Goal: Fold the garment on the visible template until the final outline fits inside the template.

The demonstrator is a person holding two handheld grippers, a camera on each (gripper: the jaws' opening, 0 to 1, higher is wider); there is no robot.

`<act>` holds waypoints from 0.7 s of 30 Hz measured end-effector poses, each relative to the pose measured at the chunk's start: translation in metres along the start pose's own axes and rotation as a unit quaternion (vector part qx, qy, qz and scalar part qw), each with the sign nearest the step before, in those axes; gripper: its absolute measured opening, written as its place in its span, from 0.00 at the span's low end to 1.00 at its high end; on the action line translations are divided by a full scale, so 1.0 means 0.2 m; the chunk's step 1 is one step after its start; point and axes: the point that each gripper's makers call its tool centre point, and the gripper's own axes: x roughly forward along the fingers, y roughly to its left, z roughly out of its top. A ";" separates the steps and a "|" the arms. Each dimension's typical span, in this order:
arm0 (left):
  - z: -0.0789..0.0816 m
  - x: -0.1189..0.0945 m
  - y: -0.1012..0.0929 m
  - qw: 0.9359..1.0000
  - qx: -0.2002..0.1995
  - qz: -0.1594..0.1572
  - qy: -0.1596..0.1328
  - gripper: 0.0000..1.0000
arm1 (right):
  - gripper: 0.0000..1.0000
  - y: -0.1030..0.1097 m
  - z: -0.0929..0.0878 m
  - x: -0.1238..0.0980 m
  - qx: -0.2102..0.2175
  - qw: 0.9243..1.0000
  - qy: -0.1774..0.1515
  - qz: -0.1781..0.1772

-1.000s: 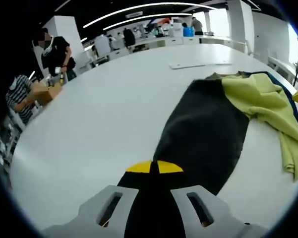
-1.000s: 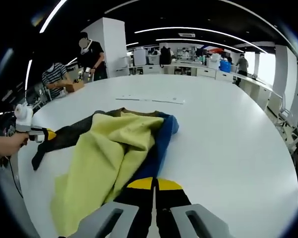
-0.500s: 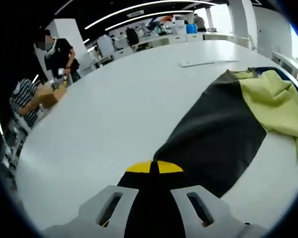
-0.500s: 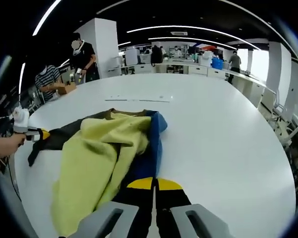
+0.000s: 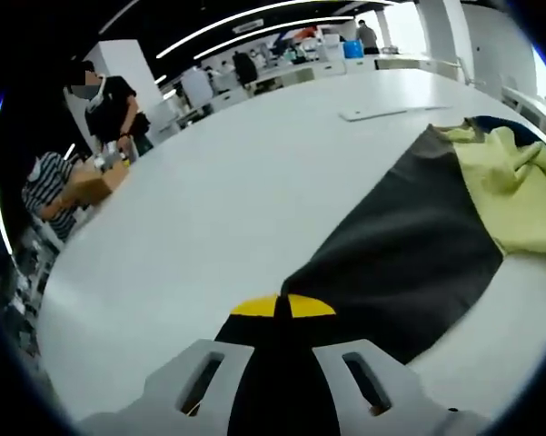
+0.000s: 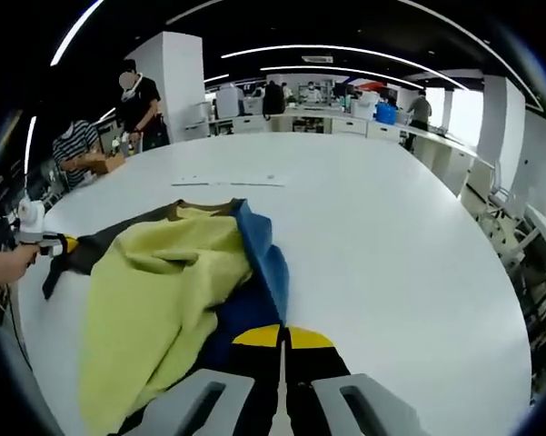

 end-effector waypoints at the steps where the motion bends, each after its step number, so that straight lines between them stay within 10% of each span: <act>1: 0.00 0.00 0.00 1.000 0.000 0.001 0.000 0.00 | 0.00 -0.01 0.00 0.00 0.001 1.000 -0.001 -0.004; 15: 0.02 0.00 0.01 1.000 -0.009 -0.003 -0.009 0.00 | 0.00 0.05 -0.01 -0.02 -0.024 0.999 0.009 0.025; 21: 0.12 -0.08 -0.05 0.998 0.015 -0.023 -0.051 0.19 | 0.15 0.10 -0.04 -0.02 -0.013 0.999 0.008 0.037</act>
